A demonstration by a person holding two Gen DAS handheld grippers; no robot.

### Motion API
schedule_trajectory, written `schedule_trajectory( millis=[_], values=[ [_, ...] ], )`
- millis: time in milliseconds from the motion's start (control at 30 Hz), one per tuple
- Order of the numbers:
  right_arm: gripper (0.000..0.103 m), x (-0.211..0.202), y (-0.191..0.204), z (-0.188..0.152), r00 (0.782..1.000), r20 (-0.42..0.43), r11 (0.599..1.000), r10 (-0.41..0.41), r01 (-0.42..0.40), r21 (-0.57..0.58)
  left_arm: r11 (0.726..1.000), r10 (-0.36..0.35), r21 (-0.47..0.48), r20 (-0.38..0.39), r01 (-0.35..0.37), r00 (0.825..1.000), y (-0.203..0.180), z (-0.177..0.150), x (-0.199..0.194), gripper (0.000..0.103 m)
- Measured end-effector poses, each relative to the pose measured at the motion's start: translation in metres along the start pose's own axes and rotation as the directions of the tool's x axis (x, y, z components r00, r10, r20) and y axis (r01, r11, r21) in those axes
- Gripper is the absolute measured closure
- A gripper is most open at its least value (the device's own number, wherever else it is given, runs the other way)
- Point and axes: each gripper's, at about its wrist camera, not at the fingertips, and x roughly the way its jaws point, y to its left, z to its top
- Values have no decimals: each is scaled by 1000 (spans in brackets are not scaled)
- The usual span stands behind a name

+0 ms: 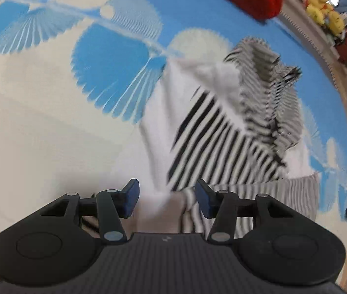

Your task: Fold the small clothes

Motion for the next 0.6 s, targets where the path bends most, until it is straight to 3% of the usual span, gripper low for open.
schedule_trajectory(
  millis=[33, 133, 200, 300, 333, 367, 433, 500, 600],
  values=[
    [51, 7, -1, 2, 999, 1, 999, -53, 53, 2, 1000, 16, 2, -10, -16, 1000, 3, -2, 5, 47],
    [52, 15, -8, 19, 999, 45, 999, -30, 29, 20, 1000, 29, 14, -44, -28, 999, 5, -10, 18, 49],
    [52, 17, -17, 23, 997, 49, 997, -65, 63, 36, 1000, 25, 18, -68, -24, 997, 5, -14, 27, 53],
    [52, 29, -32, 25, 995, 9, 992, -99, 98, 78, 998, 39, 60, -72, -34, 997, 0, -17, 32, 80],
    [52, 32, -38, 25, 995, -1, 990, -99, 99, 99, 995, 49, 87, -61, -44, 997, -4, -18, 31, 96],
    [52, 35, -42, 26, 995, -9, 989, -101, 102, 108, 992, 58, 115, -47, -53, 997, -9, -18, 29, 103],
    [52, 35, -49, 26, 993, -24, 986, -117, 119, 118, 976, 88, 197, 22, -90, 996, -22, -18, 19, 103],
    [52, 39, -55, 25, 991, -38, 982, -130, 134, 132, 959, 98, 252, 137, -130, 986, -35, -14, -4, 103],
    [52, 38, -65, 23, 990, -60, 977, -128, 137, 165, 952, 73, 261, 315, -160, 946, -44, -5, -43, 103]
  ],
)
